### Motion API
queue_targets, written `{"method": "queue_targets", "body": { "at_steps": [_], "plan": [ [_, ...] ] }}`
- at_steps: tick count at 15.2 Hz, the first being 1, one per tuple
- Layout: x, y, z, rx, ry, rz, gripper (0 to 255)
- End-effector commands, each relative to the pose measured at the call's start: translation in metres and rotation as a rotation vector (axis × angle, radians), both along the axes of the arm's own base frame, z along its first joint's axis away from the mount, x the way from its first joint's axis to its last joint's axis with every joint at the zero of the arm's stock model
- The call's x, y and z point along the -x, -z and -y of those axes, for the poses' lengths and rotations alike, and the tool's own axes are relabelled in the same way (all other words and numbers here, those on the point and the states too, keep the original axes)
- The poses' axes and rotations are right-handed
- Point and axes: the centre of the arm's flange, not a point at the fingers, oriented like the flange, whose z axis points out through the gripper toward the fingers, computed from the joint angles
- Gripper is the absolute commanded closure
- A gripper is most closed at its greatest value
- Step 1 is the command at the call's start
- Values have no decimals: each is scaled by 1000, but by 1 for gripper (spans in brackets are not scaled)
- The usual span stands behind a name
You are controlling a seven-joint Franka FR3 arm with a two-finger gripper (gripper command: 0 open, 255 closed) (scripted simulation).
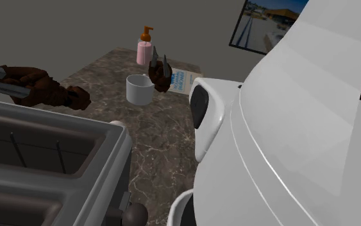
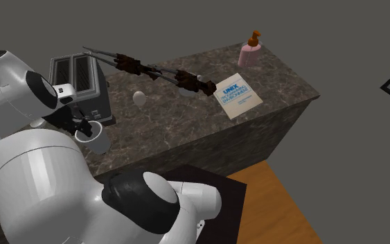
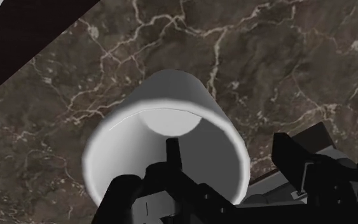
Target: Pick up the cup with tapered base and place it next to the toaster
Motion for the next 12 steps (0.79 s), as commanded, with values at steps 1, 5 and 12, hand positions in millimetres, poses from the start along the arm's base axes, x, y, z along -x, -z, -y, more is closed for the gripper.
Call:
{"method": "queue_targets", "body": {
  "at_steps": [1,5,12],
  "plan": [
    [0,0,0,0,0,0,0],
    [1,-13,-1,0,0,0,0],
    [4,-50,-3,0,0,0,0]
  ]
}}
